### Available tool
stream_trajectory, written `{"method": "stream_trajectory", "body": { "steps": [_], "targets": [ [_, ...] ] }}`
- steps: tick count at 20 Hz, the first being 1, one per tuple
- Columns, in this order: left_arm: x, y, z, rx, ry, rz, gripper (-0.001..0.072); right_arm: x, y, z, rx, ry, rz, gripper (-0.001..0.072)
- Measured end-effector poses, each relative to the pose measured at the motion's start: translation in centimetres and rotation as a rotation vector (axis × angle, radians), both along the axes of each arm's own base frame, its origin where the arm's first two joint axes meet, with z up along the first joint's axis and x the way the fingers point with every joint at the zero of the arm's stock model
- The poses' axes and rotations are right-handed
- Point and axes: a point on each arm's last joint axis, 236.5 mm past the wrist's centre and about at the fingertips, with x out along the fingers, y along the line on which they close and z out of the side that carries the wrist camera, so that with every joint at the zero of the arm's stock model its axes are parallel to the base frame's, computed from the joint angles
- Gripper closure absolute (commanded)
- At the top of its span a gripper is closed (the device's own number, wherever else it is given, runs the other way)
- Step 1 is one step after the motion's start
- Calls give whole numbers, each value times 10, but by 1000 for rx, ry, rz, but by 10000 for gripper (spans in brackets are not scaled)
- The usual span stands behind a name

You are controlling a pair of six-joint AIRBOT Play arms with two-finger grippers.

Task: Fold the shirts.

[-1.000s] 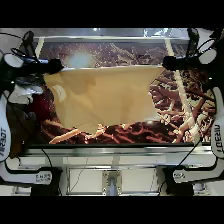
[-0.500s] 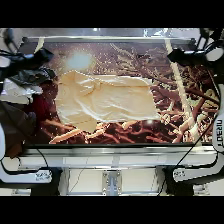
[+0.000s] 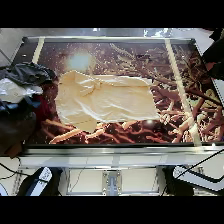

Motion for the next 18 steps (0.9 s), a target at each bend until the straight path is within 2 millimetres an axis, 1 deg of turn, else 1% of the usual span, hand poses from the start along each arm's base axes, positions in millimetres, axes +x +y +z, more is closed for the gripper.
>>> {"method": "stream_trajectory", "body": {
  "steps": [1, 3, 4, 5, 8, 9, 10, 13, 14, 15, 17, 18],
  "targets": [
    [-17, -10, -24, -44, 50, 20, 9, -2, 5, -2, 23, 5, 10, 273],
    [-40, -30, -60, -134, 113, 61, 9, -1, 14, -6, 54, 9, 28, 273],
    [-47, -37, -74, -170, 129, 79, 9, 0, 20, -9, 68, 14, 41, 274],
    [-49, -43, -83, -204, 128, 89, 9, 3, 27, -11, 81, 16, 59, 273],
    [-40, -55, -96, -295, 89, 116, 21, 11, 52, -20, 107, 33, 119, 274],
    [-36, -57, -100, -321, 79, 125, 96, 14, 61, -23, 112, 41, 141, 273],
    [-34, -58, -105, -338, 78, 132, 145, 17, 69, -26, 113, 43, 161, 274],
    [-27, -61, -118, -383, 77, 136, 149, 25, 93, -28, 114, 37, 215, 274],
    [-23, -63, -120, -403, 70, 137, 176, 27, 100, -27, 114, 33, 230, 274],
    [-19, -67, -123, -423, 62, 132, 249, 29, 105, -27, 113, 28, 241, 274],
    [-9, -72, -125, -452, 34, 123, 275, 31, 112, -26, 111, 20, 255, 274],
    [-4, -76, -126, -462, 24, 116, 276, 32, 114, -27, 110, 22, 260, 274]
  ]
}}
